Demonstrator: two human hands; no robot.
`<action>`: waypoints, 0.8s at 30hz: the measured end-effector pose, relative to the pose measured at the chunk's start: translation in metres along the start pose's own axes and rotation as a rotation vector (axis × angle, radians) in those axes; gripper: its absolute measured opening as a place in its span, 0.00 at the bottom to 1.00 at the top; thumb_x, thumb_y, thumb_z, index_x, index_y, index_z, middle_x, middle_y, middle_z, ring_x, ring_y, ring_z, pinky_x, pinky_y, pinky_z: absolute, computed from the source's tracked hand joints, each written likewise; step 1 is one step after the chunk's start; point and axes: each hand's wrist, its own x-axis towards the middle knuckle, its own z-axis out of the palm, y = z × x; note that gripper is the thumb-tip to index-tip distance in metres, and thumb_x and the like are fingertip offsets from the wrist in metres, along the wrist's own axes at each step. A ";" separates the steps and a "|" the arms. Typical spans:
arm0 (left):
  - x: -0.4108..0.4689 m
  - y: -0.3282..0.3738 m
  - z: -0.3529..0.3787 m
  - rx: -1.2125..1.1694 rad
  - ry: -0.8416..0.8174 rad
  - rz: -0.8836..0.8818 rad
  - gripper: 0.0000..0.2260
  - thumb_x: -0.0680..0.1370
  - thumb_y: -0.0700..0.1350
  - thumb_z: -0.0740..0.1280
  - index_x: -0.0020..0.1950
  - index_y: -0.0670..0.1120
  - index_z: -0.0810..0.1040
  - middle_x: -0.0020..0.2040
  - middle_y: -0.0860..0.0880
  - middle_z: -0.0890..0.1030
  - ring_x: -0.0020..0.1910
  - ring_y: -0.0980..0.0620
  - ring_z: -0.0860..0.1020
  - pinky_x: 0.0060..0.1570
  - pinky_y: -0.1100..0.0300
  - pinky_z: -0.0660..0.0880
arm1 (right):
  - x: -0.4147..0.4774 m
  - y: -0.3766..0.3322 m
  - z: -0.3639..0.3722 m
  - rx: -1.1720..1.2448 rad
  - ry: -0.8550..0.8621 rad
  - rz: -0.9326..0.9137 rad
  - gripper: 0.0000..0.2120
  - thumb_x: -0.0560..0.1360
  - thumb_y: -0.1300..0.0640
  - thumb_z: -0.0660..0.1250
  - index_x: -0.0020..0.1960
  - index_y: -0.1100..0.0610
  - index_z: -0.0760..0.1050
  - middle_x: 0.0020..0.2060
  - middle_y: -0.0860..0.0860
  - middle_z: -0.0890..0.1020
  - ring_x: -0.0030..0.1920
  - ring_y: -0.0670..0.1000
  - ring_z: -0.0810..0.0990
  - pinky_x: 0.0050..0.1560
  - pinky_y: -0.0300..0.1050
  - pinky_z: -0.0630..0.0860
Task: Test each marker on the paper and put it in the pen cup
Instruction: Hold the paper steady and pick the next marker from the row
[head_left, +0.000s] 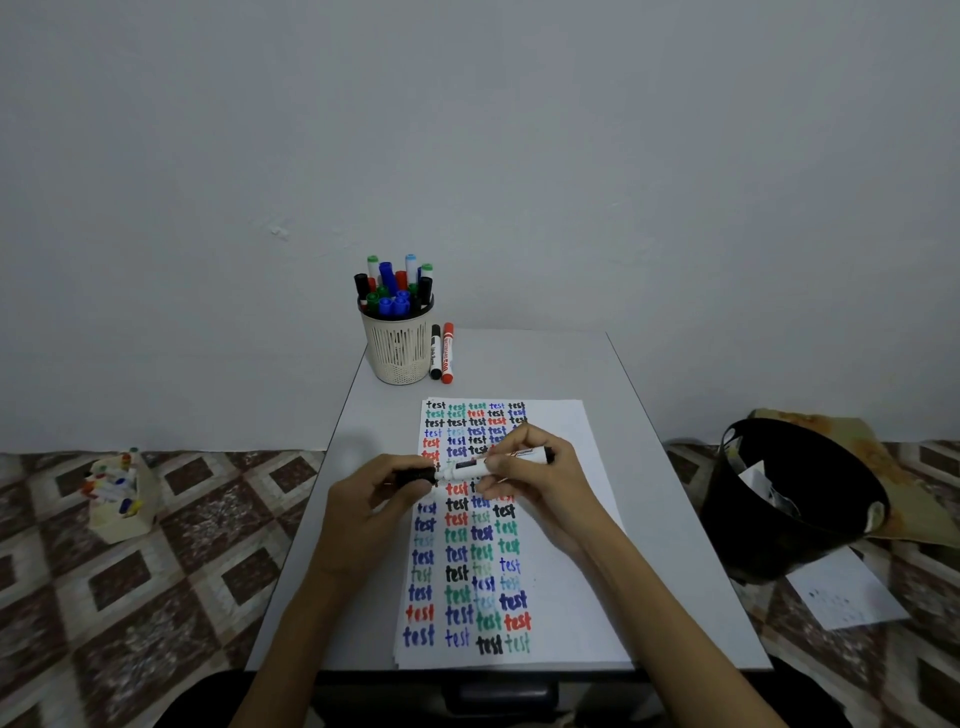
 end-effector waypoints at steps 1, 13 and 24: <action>-0.001 -0.001 -0.001 -0.018 -0.002 -0.007 0.10 0.73 0.44 0.70 0.52 0.44 0.81 0.47 0.53 0.83 0.49 0.52 0.81 0.48 0.59 0.79 | -0.001 0.001 0.001 0.002 -0.023 0.023 0.05 0.70 0.72 0.70 0.43 0.67 0.76 0.41 0.67 0.81 0.36 0.61 0.84 0.40 0.48 0.83; 0.000 0.003 0.001 -0.066 0.047 -0.068 0.05 0.73 0.40 0.68 0.46 0.46 0.81 0.34 0.49 0.83 0.31 0.52 0.81 0.36 0.64 0.78 | 0.000 0.016 0.005 -0.594 -0.092 -0.087 0.06 0.72 0.55 0.74 0.46 0.57 0.84 0.33 0.50 0.81 0.31 0.45 0.74 0.32 0.40 0.68; 0.000 0.008 -0.006 0.064 0.082 0.085 0.08 0.72 0.42 0.67 0.48 0.40 0.81 0.35 0.53 0.82 0.31 0.54 0.80 0.35 0.67 0.76 | 0.009 0.002 0.013 -0.545 -0.190 0.023 0.10 0.75 0.53 0.71 0.42 0.59 0.84 0.25 0.51 0.72 0.26 0.49 0.65 0.28 0.43 0.61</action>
